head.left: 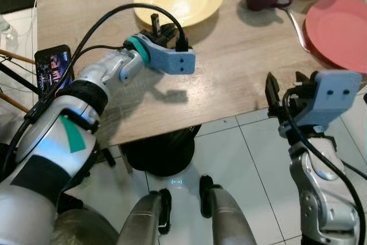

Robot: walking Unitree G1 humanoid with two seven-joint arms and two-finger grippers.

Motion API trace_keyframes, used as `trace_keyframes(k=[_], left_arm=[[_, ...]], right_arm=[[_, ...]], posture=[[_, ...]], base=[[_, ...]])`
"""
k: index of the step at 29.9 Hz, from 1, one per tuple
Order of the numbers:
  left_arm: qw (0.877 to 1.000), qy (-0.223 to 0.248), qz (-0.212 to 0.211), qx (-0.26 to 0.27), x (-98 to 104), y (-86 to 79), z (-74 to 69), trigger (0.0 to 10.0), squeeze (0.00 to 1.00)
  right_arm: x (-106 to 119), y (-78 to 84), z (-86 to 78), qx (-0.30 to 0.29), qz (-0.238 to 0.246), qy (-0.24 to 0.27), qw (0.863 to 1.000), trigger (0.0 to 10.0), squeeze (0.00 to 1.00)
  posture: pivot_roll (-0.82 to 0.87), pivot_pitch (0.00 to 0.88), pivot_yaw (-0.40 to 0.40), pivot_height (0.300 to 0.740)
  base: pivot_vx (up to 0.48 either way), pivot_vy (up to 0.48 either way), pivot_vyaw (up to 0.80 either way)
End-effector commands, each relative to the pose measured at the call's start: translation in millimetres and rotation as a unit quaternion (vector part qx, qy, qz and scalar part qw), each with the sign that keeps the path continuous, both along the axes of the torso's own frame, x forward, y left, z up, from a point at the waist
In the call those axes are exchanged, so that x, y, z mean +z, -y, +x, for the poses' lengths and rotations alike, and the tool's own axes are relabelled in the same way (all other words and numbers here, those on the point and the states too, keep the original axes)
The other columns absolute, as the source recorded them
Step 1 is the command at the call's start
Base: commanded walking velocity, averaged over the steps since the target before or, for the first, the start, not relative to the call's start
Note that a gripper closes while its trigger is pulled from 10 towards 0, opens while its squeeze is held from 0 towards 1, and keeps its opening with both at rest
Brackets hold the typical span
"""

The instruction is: Setting the table

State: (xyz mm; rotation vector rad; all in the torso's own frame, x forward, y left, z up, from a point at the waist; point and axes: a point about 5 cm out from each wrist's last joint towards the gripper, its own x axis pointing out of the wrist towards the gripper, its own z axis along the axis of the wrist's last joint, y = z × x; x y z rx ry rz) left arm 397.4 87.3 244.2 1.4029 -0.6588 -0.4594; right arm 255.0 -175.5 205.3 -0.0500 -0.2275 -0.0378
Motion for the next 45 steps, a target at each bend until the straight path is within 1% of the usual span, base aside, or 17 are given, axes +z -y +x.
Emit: trace_keyframes(k=[1, 2, 6, 7, 9, 11, 13, 17, 29, 30, 31, 40, 41, 42, 43, 44, 45], left_arm=[[0.999, -0.034, 0.018, -0.015, -19.9, -1.1, -5.1, 10.0, 0.0], [0.997, -0.057, 0.02, -0.051, -31.2, -0.2, -17.5, 10.0, 0.0], [0.994, -0.078, 0.013, -0.077, -40.4, 1.7, -30.8, 10.0, 0.0], [0.99, -0.096, 0.008, -0.101, -48.5, 4.4, -46.3, 10.0, 0.0], [0.99, -0.096, 0.008, -0.101, -48.5, 4.4, -46.3, 10.0, 0.0], [0.981, -0.133, -0.007, -0.138, -59.6, 12.7, -76.1, 10.0, 0.0], [0.977, -0.146, -0.013, -0.158, -61.3, 18.8, -88.7, 10.0, 0.0], [0.971, -0.157, -0.02, -0.177, -62.1, 25.7, -98.8, 10.0, 0.0], [0.974, -0.168, -0.004, -0.153, -58.8, 20.0, -89.6, 10.0, 0.0], [0.973, -0.181, 0.0, -0.147, -60.4, 17.4, -92.1, 10.0, 0.7], [0.972, -0.189, 0.003, -0.142, -62.5, 15.7, -95.0, 10.0, 1.0], [0.962, -0.243, -0.021, -0.124, -65.7, 13.2, -111.1, 10.0, 1.0], [0.95, -0.279, -0.062, -0.129, -64.2, 16.1, -115.1, 10.0, 0.93], [0.95, -0.279, -0.062, -0.129, -64.2, 16.1, -115.1, 10.0, 0.93], [0.932, -0.316, -0.108, -0.142, -60.9, 19.9, -120.4, 10.0, 0.0], [0.905, -0.354, -0.171, -0.163, -53.5, 23.6, -126.2, 10.0, 0.0], [0.905, -0.354, -0.171, -0.163, -53.5, 23.6, -126.2, 10.0, 0.0]], right_arm=[[-4.7, -1.1, -0.1, 0.003, 0.004, -0.007, 1.0, 10.0, 0.0], [-5.5, -4.1, 3.0, 0.01, 0.005, -0.006, 1.0, 10.0, 0.0], [-6.2, -6.7, 6.0, 0.016, 0.006, -0.005, 1.0, 10.0, 0.0], [-6.5, -8.8, 8.6, 0.022, 0.005, -0.004, 1.0, 10.0, 0.0], [-6.5, -8.8, 8.6, 0.022, 0.005, -0.004, 1.0, 10.0, 0.0], [-7.8, -11.5, 13.3, 0.031, 0.006, -0.004, 1.0, 10.0, 0.0], [-8.6, -12.9, 15.5, 0.035, 0.007, -0.004, 0.999, 10.0, 0.0], [-9.3, -15.8, 19.6, 0.041, 0.009, -0.003, 0.999, 10.0, 0.0], [-10.9, -16.5, 22.7, 0.04, 0.011, 0.001, 0.999, 10.0, 0.0], [-11.6, -15.7, 23.1, 0.038, 0.011, 0.001, 0.999, 10.0, 0.0], [-11.9, -15.2, 23.4, 0.037, 0.011, 0.002, 0.999, 10.0, 0.0], [-13.2, -13.0, 26.2, 0.036, 0.009, 0.004, 0.999, 10.0, 0.0], [-14.0, -12.4, 27.1, 0.036, 0.01, 0.003, 0.999, 10.0, 0.0], [-14.0, -12.4, 27.1, 0.036, 0.01, 0.003, 0.999, 10.0, 0.0], [-14.5, -11.7, 28.0, 0.036, 0.01, 0.003, 0.999, 10.0, 0.0], [-14.6, -11.0, 28.9, 0.036, 0.01, 0.003, 0.999, 10.0, 0.0], [-14.6, -11.0, 28.9, 0.036, 0.01, 0.003, 0.999, 10.0, 0.0]], posture=[[-0.06, 0.239, 0.114, 0.74], [-0.04, 0.215, 0.123, 0.74], [-0.04, 0.198, 0.128, 0.74], [-0.04, 0.188, 0.125, 0.74], [-0.04, 0.188, 0.125, 0.74], [-0.03, 0.163, 0.124, 0.74], [-0.02, 0.155, 0.125, 0.74], [-0.02, 0.137, 0.129, 0.74], [-0.02, 0.121, 0.134, 0.74], [-0.02, 0.117, 0.136, 0.74], [-0.02, 0.118, 0.136, 0.74], [-0.01, 0.12, 0.122, 0.74], [-0.01, 0.118, 0.117, 0.74], [-0.01, 0.118, 0.117, 0.74], [-0.01, 0.118, 0.111, 0.74], [0.0, 0.118, 0.106, 0.74], [0.0, 0.118, 0.106, 0.74]], base=[[0.0, 0.0, 0.0], [0.0, 0.0, 0.0], [0.0, 0.0, 0.0], [0.0, 0.0, 0.0], [0.0, 0.0, 0.0], [0.0, 0.0, 0.0], [0.0, 0.0, 0.0], [0.0, 0.0, 0.0], [0.0, 0.0, 0.0], [0.0, 0.0, 0.0], [0.0, 0.0, 0.0], [0.0, 0.0, 0.0], [0.0, 0.0, 0.0], [0.0, 0.0, 0.0], [0.0, 0.0, 0.0], [0.0, 0.0, 0.0], [0.0, 0.0, 0.0]])
